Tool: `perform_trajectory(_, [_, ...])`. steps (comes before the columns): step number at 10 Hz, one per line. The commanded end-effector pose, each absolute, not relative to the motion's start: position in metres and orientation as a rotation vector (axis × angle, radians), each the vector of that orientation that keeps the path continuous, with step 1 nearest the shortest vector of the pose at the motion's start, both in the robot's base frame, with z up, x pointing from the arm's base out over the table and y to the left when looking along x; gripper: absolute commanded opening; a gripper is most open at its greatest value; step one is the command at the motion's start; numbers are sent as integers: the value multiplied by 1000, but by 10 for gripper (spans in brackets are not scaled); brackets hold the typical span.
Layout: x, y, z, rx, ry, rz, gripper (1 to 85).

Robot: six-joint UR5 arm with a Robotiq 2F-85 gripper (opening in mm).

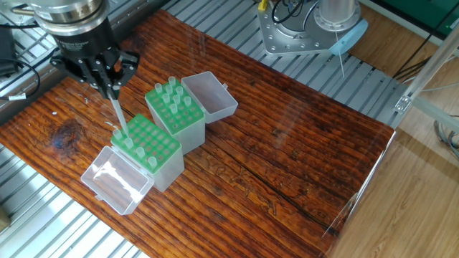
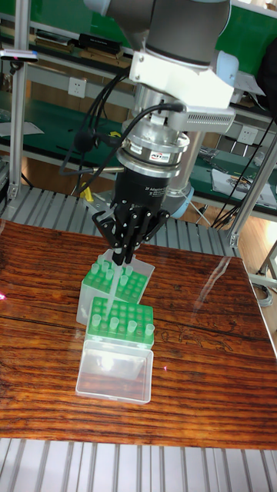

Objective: Transfer all large pipette tips from one holder to another

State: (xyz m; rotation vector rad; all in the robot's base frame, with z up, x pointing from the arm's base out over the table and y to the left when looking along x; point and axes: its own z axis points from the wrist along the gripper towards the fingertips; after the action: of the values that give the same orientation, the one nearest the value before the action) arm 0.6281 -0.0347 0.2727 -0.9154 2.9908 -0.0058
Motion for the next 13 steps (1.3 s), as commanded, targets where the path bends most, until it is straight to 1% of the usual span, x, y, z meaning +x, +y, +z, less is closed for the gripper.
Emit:
perform_trajectory(1, [626, -33, 271, -920, 2994, 12, 123])
perform_trajectory(6, [617, -35, 278, -917, 3009, 6, 117])
perform_trajectory(13, [620, -35, 274, -920, 3003, 16, 117])
